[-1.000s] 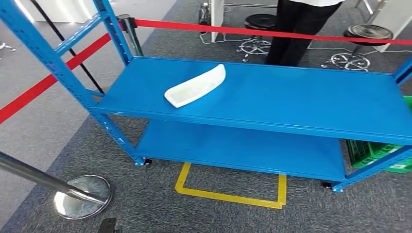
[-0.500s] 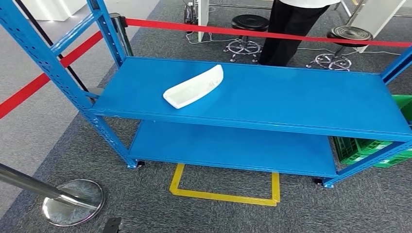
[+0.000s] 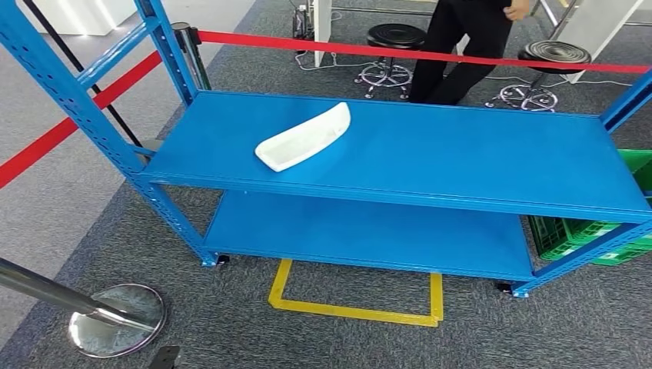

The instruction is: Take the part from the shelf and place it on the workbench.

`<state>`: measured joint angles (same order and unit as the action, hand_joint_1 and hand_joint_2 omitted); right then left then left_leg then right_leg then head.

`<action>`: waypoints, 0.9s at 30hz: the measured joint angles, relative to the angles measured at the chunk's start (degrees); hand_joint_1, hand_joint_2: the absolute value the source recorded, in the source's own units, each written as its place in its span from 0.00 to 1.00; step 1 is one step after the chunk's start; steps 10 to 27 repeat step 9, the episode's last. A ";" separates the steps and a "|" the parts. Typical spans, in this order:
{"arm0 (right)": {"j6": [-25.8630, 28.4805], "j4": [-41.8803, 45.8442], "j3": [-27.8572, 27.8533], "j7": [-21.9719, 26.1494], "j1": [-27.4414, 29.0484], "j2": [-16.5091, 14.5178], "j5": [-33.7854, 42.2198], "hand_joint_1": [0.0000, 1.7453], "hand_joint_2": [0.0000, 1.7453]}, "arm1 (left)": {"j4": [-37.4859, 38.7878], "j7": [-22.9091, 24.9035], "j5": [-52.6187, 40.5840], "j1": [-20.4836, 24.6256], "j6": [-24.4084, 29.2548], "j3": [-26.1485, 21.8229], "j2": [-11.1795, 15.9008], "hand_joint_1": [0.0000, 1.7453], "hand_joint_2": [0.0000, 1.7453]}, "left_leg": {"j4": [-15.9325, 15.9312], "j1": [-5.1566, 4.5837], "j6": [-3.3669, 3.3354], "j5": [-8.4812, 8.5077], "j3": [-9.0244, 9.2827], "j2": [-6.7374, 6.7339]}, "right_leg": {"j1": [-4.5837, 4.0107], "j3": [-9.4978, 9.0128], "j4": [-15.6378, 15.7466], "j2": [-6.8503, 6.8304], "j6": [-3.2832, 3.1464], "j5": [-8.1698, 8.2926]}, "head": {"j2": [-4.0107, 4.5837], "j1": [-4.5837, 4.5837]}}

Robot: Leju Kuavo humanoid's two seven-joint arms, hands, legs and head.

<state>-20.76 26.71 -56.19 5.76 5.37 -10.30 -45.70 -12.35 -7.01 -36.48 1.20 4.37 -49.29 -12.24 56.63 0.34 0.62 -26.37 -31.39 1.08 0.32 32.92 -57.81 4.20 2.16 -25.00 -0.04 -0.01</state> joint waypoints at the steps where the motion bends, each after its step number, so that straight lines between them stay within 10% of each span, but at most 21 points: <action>1: 0.49 0.00 1.27 -0.15 0.09 0.24 1.08 0.00 0.00 | -0.19 0.19 0.87 -0.21 -0.13 1.11 0.27 0.00 0.00 | 0.00 0.02 0.01 0.01 0.00 0.00 | -0.02 0.00 -0.01 0.00 0.00 0.00 | 0.00 0.01; 9: 4.13 -0.07 10.78 -1.16 0.90 1.80 9.20 0.00 0.00 | -1.68 1.39 7.37 -1.90 -0.82 9.42 2.30 0.00 0.00 | -0.01 0.04 0.04 0.03 0.00 0.00 | -0.04 0.01 -0.04 0.00 -0.01 0.00 | 0.00 0.00; 27: 4.13 -0.07 10.78 -1.16 0.90 1.80 9.20 0.00 0.00 | -1.68 1.39 7.37 -1.90 -0.82 9.42 2.30 0.00 0.00 | -0.01 0.04 0.04 0.03 0.00 0.00 | -0.04 0.01 -0.04 0.00 -0.01 0.00 | 0.00 0.00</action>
